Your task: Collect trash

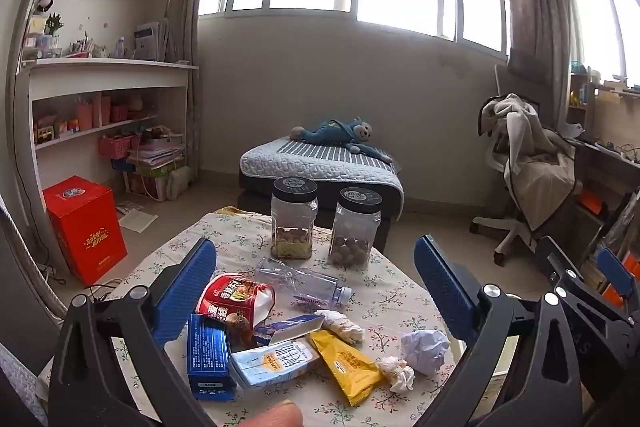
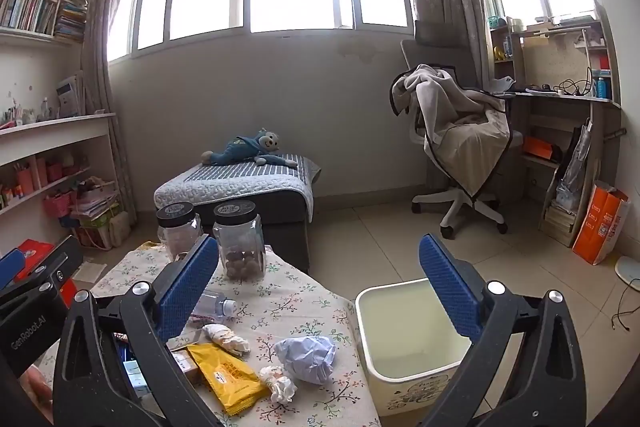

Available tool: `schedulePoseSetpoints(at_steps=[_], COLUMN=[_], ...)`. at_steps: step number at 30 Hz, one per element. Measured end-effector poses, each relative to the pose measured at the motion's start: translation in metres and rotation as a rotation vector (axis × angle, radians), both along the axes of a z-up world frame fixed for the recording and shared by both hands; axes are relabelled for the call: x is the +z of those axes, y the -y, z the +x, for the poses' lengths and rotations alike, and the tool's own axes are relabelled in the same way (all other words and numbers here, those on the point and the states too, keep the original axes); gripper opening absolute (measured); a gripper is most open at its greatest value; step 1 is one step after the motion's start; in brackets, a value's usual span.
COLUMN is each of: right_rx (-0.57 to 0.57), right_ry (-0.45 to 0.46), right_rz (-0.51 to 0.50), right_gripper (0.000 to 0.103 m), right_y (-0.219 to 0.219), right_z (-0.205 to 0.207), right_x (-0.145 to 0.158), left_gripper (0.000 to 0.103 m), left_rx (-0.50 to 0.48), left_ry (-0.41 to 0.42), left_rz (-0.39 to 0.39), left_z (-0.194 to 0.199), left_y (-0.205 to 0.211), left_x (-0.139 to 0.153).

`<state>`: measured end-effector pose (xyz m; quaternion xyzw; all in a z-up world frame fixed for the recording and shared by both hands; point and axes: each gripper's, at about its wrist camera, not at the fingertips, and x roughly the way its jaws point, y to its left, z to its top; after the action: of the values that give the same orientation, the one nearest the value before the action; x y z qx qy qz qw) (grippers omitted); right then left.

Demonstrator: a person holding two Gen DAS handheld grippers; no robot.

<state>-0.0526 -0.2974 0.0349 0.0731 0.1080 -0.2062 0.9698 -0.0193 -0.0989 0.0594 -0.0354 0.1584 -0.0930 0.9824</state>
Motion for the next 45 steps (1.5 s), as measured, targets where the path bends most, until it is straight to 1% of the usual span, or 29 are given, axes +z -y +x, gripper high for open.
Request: schedulePoseSetpoints(at_steps=[7,8,10,11,17,29,33,39,45], right_rx=[0.001,0.006,0.008,0.001,0.009,0.012,0.011,0.013,0.014], right_ry=[0.012,0.001,-0.001,0.018,0.003,-0.004,-0.006,-0.017,-0.034], right_rz=[-0.014,-0.003,-0.002,-0.011,-0.008,0.006,-0.013,0.000,-0.010], right_gripper=[0.096,0.096,0.096,0.096,0.096,0.096,0.096,0.096,0.096], right_y=[-0.004,-0.003,-0.003,-0.007,-0.006,-0.006,-0.007,-0.006,-0.007], right_z=[0.002,-0.005,-0.004,-0.004,-0.002,-0.001,-0.001,0.000,0.000], right_x=[-0.004,0.002,0.003,-0.004,-0.001,-0.006,-0.007,-0.009,-0.011], left_gripper=[0.096,0.096,0.096,0.096,0.096,0.096,0.096,0.096,0.096], left_rx=[-0.001,-0.002,-0.001,0.000,-0.001,0.000,0.003,0.006,0.007], left_ry=[-0.005,-0.007,-0.008,-0.005,-0.005,-0.019,-0.020,-0.025,-0.034], left_rz=[-0.001,-0.001,0.001,0.002,0.005,0.010,0.012,0.014,0.019], left_z=[0.001,0.001,0.001,0.001,0.001,0.003,0.004,0.005,0.006], left_y=[0.000,0.000,0.000,0.000,0.000,-0.001,-0.001,-0.001,0.000], left_x=[0.001,0.001,0.001,0.002,0.002,-0.001,-0.002,-0.004,-0.006])
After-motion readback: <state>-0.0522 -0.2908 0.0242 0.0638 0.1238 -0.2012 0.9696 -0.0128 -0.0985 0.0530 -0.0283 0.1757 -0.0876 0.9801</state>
